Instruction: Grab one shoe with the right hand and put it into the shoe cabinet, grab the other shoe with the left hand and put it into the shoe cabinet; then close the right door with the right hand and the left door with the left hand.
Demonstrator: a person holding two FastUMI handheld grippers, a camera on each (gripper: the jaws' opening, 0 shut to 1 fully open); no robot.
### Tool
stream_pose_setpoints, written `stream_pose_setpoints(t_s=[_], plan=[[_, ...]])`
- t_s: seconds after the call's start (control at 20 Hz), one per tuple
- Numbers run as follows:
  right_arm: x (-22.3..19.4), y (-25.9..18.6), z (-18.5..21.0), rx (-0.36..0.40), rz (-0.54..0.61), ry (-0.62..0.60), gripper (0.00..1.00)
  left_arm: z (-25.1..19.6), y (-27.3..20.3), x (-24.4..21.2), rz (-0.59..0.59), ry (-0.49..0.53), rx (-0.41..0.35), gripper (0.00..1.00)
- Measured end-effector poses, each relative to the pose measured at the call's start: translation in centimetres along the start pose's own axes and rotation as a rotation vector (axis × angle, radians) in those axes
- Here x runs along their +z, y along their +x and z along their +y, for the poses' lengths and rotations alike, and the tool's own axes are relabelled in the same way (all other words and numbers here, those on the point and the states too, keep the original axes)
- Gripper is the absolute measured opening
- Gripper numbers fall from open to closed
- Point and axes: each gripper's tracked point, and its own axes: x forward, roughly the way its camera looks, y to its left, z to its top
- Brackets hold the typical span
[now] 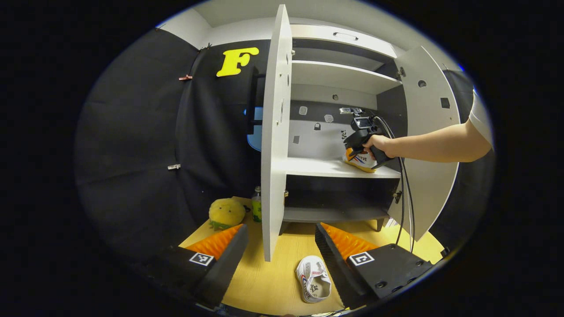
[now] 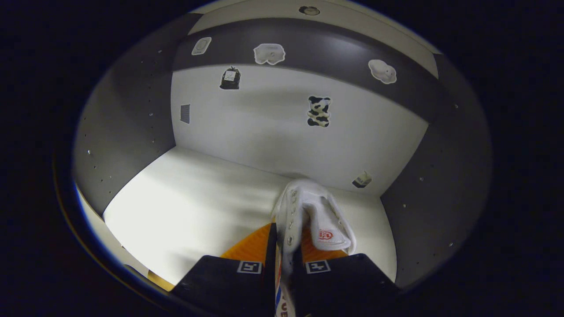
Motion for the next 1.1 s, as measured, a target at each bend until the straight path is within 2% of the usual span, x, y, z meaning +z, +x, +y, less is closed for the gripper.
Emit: stream_pose_setpoints(t_s=[0.1, 0.2, 0.25, 0.35, 0.45, 0.6, 0.65, 0.9, 1.1], plan=[[-0.1, -1.5, 0.0, 0.013, -0.008, 0.054, 0.3, -0.4, -0.2, -0.6, 0.013, -0.006, -0.014, 0.95], [0.5, -3.5, 0.5, 0.051, -0.043, 0.108, 0.46, -0.4, -0.5, -1.3, 0.028, -0.011, -0.022, 0.95], [0.8, -4.7, 0.6, 0.062, -0.071, 0.112, 0.6, -0.3, -0.4, -1.6, 0.034, -0.012, -0.024, 0.95], [0.7, -7.6, 0.8, 0.073, -0.118, 0.109, 0.76, -0.2, -0.4, -2.5, 0.05, -0.021, -0.03, 0.95], [0.1, -10.7, 1.4, 0.086, -0.168, 0.162, 0.8, -0.2, -0.2, -3.4, 0.07, -0.041, -0.041, 0.95], [-1.7, -15.3, 2.5, 0.138, -0.23, 0.258, 0.89, -0.2, 0.1, -5.0, 0.098, -0.048, -0.061, 0.95], [-2.2, -16.5, 2.5, 0.147, -0.254, 0.272, 0.99, -0.1, 0.2, -5.6, 0.108, -0.041, -0.065, 0.95], [-8.3, -22.7, 1.1, 0.118, -0.29, 0.288, 0.98, -0.4, 0.4, -8.7, 0.166, -0.058, -0.099, 0.95], [-14.4, -26.4, 1.0, 0.068, -0.304, 0.225, 0.97, -1.1, 1.0, -11.8, 0.226, -0.08, -0.114, 0.95]])
